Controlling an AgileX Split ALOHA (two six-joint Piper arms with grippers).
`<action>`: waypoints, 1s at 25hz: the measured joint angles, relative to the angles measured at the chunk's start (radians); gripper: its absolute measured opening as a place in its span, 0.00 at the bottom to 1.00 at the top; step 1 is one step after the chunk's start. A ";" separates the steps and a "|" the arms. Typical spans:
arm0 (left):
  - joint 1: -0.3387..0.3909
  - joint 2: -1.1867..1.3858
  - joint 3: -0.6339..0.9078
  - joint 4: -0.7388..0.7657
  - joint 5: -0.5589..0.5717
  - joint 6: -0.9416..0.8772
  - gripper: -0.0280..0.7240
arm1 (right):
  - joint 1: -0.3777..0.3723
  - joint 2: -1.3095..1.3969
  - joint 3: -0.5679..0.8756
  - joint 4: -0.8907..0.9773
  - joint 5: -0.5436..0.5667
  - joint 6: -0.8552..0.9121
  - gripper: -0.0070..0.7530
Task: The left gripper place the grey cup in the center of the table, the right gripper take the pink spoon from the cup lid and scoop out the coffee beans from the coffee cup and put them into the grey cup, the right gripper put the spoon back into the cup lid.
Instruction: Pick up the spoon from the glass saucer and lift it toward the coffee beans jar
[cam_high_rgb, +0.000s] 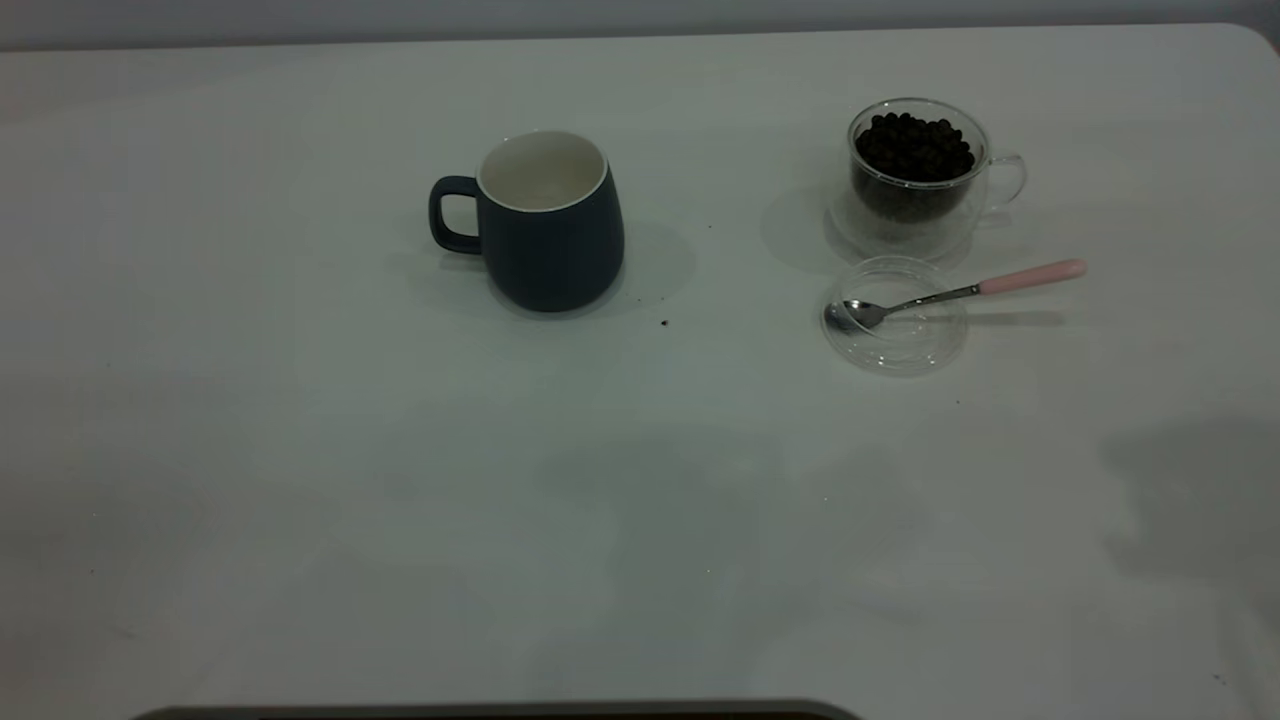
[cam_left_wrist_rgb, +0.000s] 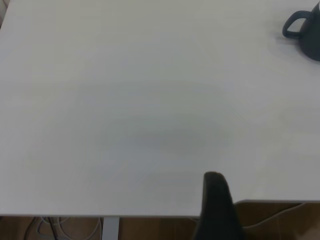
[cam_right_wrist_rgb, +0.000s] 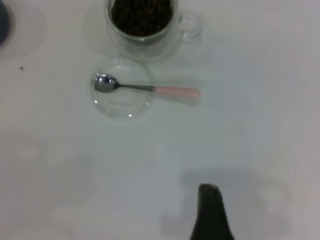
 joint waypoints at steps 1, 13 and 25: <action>0.000 0.000 0.000 0.000 0.000 0.000 0.79 | 0.000 0.057 -0.018 0.017 -0.022 -0.031 0.78; 0.000 0.000 0.000 0.000 0.000 0.000 0.79 | -0.169 0.691 -0.266 0.485 -0.026 -0.563 0.78; 0.000 0.000 0.000 0.000 0.000 -0.002 0.79 | -0.391 1.121 -0.579 0.850 0.360 -0.928 0.78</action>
